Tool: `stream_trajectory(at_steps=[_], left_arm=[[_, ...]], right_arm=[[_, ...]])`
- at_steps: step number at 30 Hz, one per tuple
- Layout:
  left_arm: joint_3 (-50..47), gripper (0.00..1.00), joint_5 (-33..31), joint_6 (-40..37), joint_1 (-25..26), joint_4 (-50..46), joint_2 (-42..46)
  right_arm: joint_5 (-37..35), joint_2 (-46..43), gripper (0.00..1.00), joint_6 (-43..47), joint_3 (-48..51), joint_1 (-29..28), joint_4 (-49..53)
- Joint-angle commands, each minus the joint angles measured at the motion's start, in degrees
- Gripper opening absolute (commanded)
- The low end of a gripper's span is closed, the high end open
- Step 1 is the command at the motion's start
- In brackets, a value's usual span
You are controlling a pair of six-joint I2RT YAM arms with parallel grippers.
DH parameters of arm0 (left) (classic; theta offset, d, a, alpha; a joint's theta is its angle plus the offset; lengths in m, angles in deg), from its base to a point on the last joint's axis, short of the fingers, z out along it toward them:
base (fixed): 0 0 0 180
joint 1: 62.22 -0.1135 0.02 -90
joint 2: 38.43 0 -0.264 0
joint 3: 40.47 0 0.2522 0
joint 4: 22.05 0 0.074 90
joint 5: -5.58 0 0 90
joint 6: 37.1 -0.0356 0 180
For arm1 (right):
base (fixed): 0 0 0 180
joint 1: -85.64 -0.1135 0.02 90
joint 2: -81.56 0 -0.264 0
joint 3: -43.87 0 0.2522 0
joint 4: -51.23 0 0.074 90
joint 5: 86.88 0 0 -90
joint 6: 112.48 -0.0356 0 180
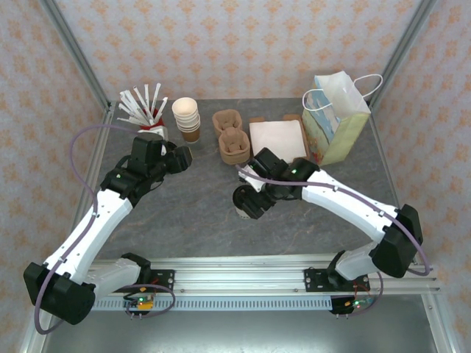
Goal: Pack the takeout coffee
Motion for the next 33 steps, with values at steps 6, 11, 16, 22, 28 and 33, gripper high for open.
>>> stream_trajectory(at_steps=[6,11,16,22,28,33], left_arm=[[0.1,0.73,1.11,-0.43,0.3,-0.71,1.37],[-0.11,0.73,0.37,-1.31,0.26,-0.75,2.03],[-0.84,0.73,0.31,-1.32,0.3,0.3,2.19],[-1.27,0.73,0.53,-1.24,0.3,0.74,2.16],[-2.22,0.73,-0.35,-1.66,0.29,0.57,3.12],[-2.31,0.73,-0.31,-1.94,0.3,0.57,3.23]], right_arm=[[3.54,4.17,0.89,28.61,-5.53,3.86,-1.19],[6.54,7.11,0.92,33.42,-7.73,3.89,0.71],[4.9,8.41,0.96,36.19,-7.13,3.89,0.03],[5.83,11.67,0.96,38.27,-8.79,3.93,0.43],[6.5,13.3,0.96,39.17,-9.39,3.89,0.36],[8.21,14.08,0.92,39.64,-9.89,3.89,1.36]])
